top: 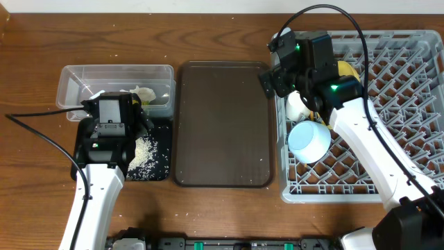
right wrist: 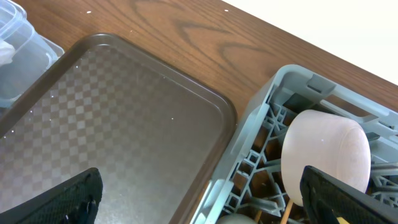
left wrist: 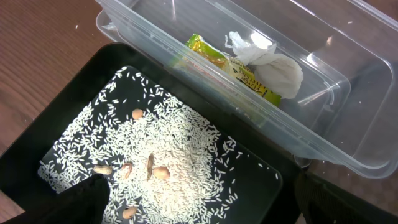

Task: Sort waste into correct bins and load items into the dishwasher rack
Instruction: 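Release yellow plate in rack and withdraw right gripper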

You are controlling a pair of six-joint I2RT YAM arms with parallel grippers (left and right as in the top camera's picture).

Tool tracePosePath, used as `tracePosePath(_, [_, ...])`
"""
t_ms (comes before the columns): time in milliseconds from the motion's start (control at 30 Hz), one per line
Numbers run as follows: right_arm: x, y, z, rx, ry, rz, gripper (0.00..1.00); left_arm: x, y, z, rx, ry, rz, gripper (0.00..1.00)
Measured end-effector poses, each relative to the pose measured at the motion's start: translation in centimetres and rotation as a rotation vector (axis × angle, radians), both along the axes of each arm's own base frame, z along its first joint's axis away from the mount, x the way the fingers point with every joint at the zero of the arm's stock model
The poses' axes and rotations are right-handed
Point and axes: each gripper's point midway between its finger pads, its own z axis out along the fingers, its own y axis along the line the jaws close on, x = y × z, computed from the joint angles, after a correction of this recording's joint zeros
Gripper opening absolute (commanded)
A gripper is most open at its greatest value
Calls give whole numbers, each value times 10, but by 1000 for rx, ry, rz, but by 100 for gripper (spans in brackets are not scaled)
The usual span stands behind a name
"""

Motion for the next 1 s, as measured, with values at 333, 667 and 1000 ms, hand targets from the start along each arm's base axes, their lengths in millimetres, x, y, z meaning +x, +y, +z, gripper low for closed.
tracePosePath(333, [-22, -8, -11, -35, 91, -1, 99, 0, 0, 0, 0, 0, 0, 98])
tracePosePath(667, [-59, -30, 95, 27, -152, -33, 99, 0, 0, 0, 0, 0, 0, 98])
tracePosePath(1000, [-119, -77, 158, 157, -521, -125, 99, 0, 0, 0, 0, -1, 0, 98])
